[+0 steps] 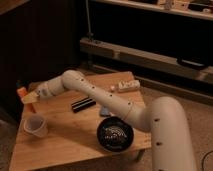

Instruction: Place the pepper in the ceramic cup

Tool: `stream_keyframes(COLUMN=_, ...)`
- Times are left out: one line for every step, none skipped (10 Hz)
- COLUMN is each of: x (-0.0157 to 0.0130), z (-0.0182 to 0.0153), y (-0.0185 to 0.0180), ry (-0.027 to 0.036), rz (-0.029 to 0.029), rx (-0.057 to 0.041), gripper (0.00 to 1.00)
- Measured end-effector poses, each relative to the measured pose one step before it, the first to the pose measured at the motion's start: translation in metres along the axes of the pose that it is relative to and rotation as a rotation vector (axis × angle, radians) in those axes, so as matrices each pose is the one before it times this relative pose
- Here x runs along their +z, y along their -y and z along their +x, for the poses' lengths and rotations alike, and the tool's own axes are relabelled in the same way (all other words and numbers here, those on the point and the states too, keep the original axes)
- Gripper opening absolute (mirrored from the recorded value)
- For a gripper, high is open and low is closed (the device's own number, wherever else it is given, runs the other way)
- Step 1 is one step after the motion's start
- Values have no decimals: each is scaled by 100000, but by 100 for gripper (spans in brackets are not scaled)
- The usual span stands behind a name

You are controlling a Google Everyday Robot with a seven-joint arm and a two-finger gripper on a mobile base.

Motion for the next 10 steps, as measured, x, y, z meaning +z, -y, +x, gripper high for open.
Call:
stream_keyframes(x=160, z=-338, y=309, ry=2282, rz=254, rx=-55, gripper=0)
stream_keyframes(x=330, z=-375, y=595, ry=1873, rz=16, rx=-735, gripper=0)
stream_keyframes(x=74, z=-604, y=294, ry=942, rz=-1306, rx=-1397, gripper=0)
stream_keyframes(x=40, z=-415, y=174, ry=-194, rz=-1006, rx=-964, gripper=0)
stream_keyframes(x=113, z=-527, y=42, ry=-763, rz=-925, rx=-1174, gripper=0)
stream_keyframes(x=53, z=-549, y=-59, ry=-1407, rz=-679, rx=-1472, gripper=0)
stream_keyframes(x=64, z=-225, y=91, ry=-1291, rz=-21, rx=-1798, gripper=0)
stream_keyframes(x=267, z=-252, y=197, ry=-1205, rz=219, rx=-2376, gripper=0)
stream_keyframes(x=182, z=-176, y=174, ry=-644, rz=147, rx=-1875, gripper=1)
stream_keyframes(x=68, z=-240, y=2, ry=24, rz=-214, rx=-1873, gripper=10)
